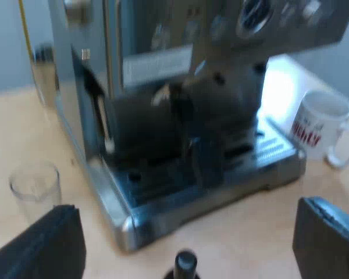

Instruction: Remove mug from coffee machine

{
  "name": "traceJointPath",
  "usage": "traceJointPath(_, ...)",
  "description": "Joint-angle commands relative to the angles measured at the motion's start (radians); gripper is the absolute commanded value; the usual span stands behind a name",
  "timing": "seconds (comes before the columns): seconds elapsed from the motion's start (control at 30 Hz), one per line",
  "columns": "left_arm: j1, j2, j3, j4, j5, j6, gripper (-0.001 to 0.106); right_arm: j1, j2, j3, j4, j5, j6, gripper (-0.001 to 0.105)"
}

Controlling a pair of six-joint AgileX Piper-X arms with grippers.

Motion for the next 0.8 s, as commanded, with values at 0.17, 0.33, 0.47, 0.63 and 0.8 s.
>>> traceJointPath(0.17,-0.002,-0.153,-0.009,0.084,0.000,0.002,0.087,-0.004,-0.326,0.150,-0.008,-0.004,-0.008,0.052)
traceJointPath(0.33,-0.002,-0.251,-0.009,0.173,-0.019,-0.007,0.087,-0.004,-0.412,0.166,0.034,-0.002,-0.008,0.052)
traceJointPath(0.47,-0.002,-0.325,-0.009,0.243,-0.074,-0.013,0.087,-0.004,-0.439,0.166,0.071,-0.002,-0.008,0.052)
traceJointPath(0.63,-0.002,-0.323,-0.019,0.320,-0.072,-0.031,0.087,-0.004,-0.485,0.166,0.084,0.010,0.004,0.052)
traceJointPath(0.8,-0.002,-0.323,-0.019,0.324,-0.074,-0.031,0.087,-0.004,-0.514,0.166,0.140,0.021,0.017,0.052)
